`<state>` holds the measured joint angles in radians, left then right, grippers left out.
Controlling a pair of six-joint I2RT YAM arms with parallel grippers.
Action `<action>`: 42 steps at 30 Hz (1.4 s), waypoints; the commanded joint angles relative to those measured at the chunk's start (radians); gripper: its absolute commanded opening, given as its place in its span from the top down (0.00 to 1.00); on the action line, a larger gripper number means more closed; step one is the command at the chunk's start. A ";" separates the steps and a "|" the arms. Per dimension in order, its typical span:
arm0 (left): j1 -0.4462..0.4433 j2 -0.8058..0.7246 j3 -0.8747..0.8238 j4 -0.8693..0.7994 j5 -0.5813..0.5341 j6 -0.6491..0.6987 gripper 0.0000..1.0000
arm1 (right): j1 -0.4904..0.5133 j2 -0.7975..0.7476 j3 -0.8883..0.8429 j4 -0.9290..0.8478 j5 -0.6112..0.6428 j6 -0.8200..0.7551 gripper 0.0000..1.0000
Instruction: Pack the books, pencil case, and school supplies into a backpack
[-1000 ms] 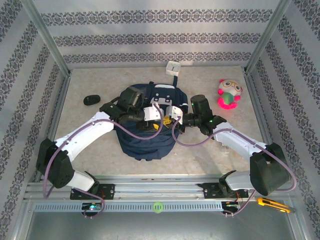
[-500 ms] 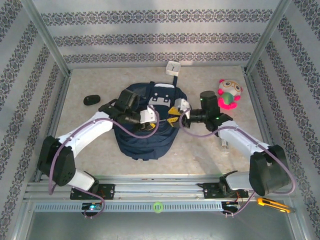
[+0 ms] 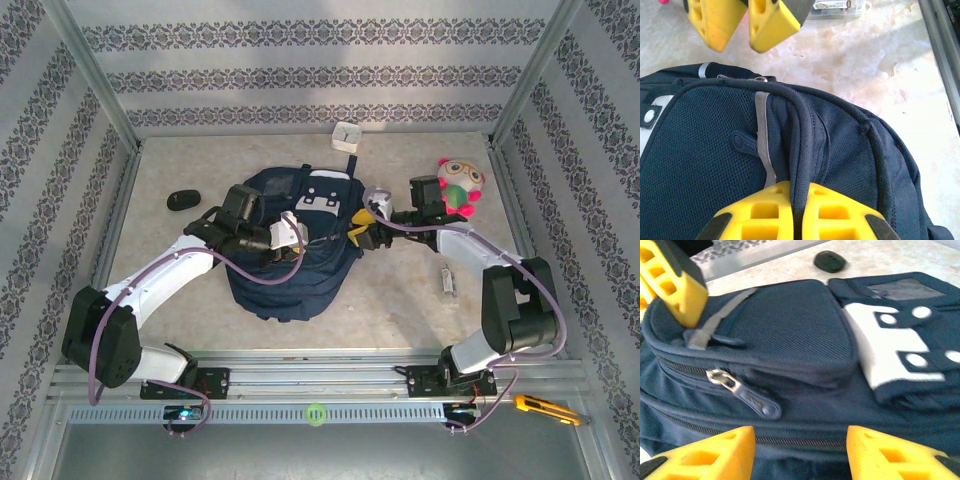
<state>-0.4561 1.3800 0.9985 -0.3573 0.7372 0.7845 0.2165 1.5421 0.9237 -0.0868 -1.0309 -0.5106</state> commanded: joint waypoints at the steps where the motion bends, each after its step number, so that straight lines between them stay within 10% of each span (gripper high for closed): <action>1: 0.006 -0.039 0.012 0.073 0.094 -0.004 1.00 | 0.034 0.026 0.065 -0.098 -0.096 -0.127 0.49; 19: 0.007 -0.036 0.006 0.121 0.082 -0.010 1.00 | 0.096 0.075 0.185 -0.485 -0.070 -0.324 0.54; 34: 0.006 -0.030 0.017 0.124 0.097 -0.015 1.00 | 0.134 0.142 0.244 -0.459 -0.103 -0.247 0.59; 42: 0.004 -0.022 0.000 0.191 -0.027 -0.102 1.00 | 0.132 0.080 0.212 -0.426 -0.067 -0.148 0.94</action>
<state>-0.4561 1.3800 0.9913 -0.3237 0.7315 0.7410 0.3302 1.6691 1.1500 -0.5190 -1.0679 -0.7158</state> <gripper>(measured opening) 0.064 0.084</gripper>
